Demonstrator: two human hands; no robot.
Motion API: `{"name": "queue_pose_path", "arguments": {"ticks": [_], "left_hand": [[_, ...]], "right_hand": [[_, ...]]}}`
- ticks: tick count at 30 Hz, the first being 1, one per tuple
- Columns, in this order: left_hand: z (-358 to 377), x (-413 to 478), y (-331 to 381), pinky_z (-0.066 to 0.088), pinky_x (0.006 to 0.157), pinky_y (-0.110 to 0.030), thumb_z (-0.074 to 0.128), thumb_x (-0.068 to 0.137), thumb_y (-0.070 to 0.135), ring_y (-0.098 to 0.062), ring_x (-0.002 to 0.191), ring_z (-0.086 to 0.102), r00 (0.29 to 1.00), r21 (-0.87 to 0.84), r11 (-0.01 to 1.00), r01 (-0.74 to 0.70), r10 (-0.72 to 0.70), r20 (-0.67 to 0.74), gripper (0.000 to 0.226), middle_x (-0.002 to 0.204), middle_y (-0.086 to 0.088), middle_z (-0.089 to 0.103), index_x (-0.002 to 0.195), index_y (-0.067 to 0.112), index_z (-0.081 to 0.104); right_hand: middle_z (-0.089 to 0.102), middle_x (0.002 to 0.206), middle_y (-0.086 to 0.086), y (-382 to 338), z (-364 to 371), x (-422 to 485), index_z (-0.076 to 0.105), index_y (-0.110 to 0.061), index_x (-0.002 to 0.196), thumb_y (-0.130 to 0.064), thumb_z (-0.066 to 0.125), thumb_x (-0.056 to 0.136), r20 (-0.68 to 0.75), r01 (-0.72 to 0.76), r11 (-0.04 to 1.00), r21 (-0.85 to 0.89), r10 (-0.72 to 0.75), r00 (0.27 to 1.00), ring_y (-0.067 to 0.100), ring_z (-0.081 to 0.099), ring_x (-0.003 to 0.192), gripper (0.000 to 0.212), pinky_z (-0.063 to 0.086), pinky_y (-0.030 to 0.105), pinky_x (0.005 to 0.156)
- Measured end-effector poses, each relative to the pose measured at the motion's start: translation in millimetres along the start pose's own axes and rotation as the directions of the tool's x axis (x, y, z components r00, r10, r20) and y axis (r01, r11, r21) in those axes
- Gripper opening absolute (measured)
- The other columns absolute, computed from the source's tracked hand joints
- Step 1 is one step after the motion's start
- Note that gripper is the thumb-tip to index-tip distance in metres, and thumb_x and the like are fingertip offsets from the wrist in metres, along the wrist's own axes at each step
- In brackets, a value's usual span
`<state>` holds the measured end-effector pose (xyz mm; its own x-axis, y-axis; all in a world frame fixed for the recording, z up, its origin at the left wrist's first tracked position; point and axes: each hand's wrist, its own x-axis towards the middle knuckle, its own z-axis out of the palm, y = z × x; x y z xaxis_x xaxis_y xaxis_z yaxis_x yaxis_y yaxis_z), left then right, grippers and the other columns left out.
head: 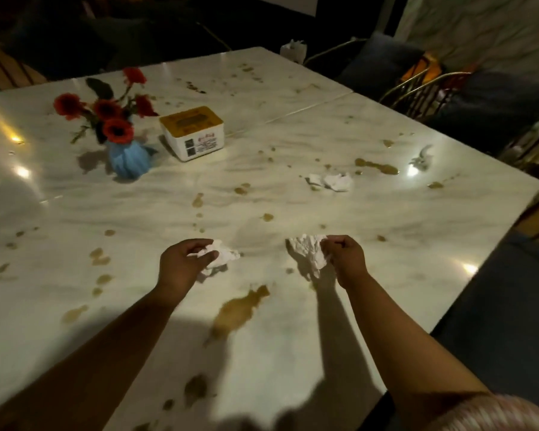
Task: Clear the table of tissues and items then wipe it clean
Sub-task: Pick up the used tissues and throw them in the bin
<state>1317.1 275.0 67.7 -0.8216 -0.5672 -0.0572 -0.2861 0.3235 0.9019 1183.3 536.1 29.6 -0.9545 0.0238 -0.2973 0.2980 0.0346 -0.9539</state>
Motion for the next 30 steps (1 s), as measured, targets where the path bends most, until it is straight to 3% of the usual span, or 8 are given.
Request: {"name": "queue_pose_path", "arguments": {"ticks": [3, 10, 13, 15, 20, 23, 26, 30], "left_hand": [[69, 26, 31, 0.039, 0.058, 0.002, 0.075, 0.076, 0.006, -0.006, 0.077, 0.058, 0.999, -0.020, 0.999, 0.027, -0.027, -0.018, 0.031, 0.098, -0.007, 0.067, 0.106, 0.003, 0.069], [194, 67, 100, 0.041, 0.053, -0.003, 0.075, 0.075, 0.003, 0.009, 0.054, 0.058, 0.995, -0.096, 0.991, 0.090, -0.094, -0.038, 0.017, 0.081, -0.005, 0.066, 0.091, 0.001, 0.070], [219, 81, 114, 0.048, 0.073, -0.020, 0.077, 0.073, 0.009, -0.003, 0.069, 0.060, 0.996, -0.067, 0.994, 0.082, -0.084, -0.031, 0.017, 0.078, 0.003, 0.069, 0.089, 0.006, 0.072], [229, 91, 122, 0.047, 0.071, -0.014, 0.078, 0.073, 0.008, -0.002, 0.070, 0.060, 0.999, -0.061, 0.997, 0.045, -0.045, -0.004, 0.021, 0.073, 0.012, 0.067, 0.093, 0.006, 0.071], [260, 132, 148, 0.045, 0.080, -0.027, 0.080, 0.072, 0.013, -0.024, 0.085, 0.061, 0.998, -0.048, 0.996, 0.070, -0.070, -0.003, 0.028, 0.088, -0.007, 0.062, 0.096, 0.009, 0.066], [294, 158, 153, 0.050, 0.082, -0.037, 0.080, 0.071, 0.015, -0.034, 0.086, 0.064, 0.999, -0.018, 0.999, 0.050, -0.050, -0.004, 0.017, 0.079, -0.007, 0.065, 0.081, 0.013, 0.067], [331, 178, 151, 0.043, 0.079, -0.029, 0.079, 0.073, 0.021, -0.028, 0.092, 0.061, 1.000, 0.106, 0.994, 0.012, -0.015, 0.026, 0.020, 0.090, -0.009, 0.066, 0.085, 0.009, 0.068], [373, 203, 140, 0.028, 0.107, -0.035, 0.080, 0.072, 0.024, -0.027, 0.132, 0.038, 0.995, 0.248, 0.964, 0.100, -0.098, -0.021, 0.018, 0.124, -0.018, 0.059, 0.084, 0.014, 0.072]], "right_hand": [[0.063, 0.082, 0.014, -11, -47, 60, 0.061, -0.007, 0.094, 0.005, 0.058, 0.084, -0.022, 0.003, 0.995, 0.095, -0.001, 1.000, 0.020, 0.059, 0.069, 0.016, 0.048, 0.025, 0.062], [0.066, 0.079, 0.007, -59, -134, 175, 0.068, -0.002, 0.103, 0.003, 0.061, 0.083, -0.038, 0.036, 0.995, 0.091, -0.033, 0.999, 0.017, 0.060, 0.072, 0.021, 0.050, 0.027, 0.074], [0.064, 0.077, 0.005, -69, -153, 206, 0.067, -0.001, 0.105, 0.003, 0.061, 0.084, -0.051, 0.032, 0.992, 0.126, -0.026, 0.998, 0.015, 0.060, 0.070, 0.022, 0.051, 0.024, 0.070], [0.064, 0.078, 0.005, -76, -160, 219, 0.067, 0.000, 0.106, 0.002, 0.061, 0.085, -0.074, 0.058, 0.988, 0.141, -0.048, 0.996, 0.013, 0.059, 0.070, 0.022, 0.050, 0.022, 0.068], [0.065, 0.081, 0.000, -90, -191, 248, 0.068, -0.004, 0.104, 0.001, 0.060, 0.086, -0.211, 0.162, 0.979, 0.125, -0.134, 0.968, 0.007, 0.058, 0.069, 0.020, 0.047, 0.010, 0.057], [0.065, 0.082, 0.002, -101, -207, 283, 0.069, -0.001, 0.104, 0.001, 0.062, 0.085, -0.233, 0.190, 0.979, 0.075, -0.168, 0.958, 0.008, 0.059, 0.073, 0.020, 0.049, 0.016, 0.068], [0.067, 0.086, 0.007, -113, -222, 323, 0.070, -0.004, 0.099, 0.001, 0.066, 0.083, -0.213, 0.197, 0.978, 0.075, -0.177, 0.961, 0.012, 0.062, 0.077, 0.017, 0.050, 0.028, 0.079], [0.069, 0.096, 0.009, -129, -245, 393, 0.070, -0.010, 0.096, 0.001, 0.068, 0.081, -0.189, 0.238, 0.971, -0.005, -0.235, 0.954, 0.017, 0.063, 0.089, 0.018, 0.051, 0.026, 0.086]]}}
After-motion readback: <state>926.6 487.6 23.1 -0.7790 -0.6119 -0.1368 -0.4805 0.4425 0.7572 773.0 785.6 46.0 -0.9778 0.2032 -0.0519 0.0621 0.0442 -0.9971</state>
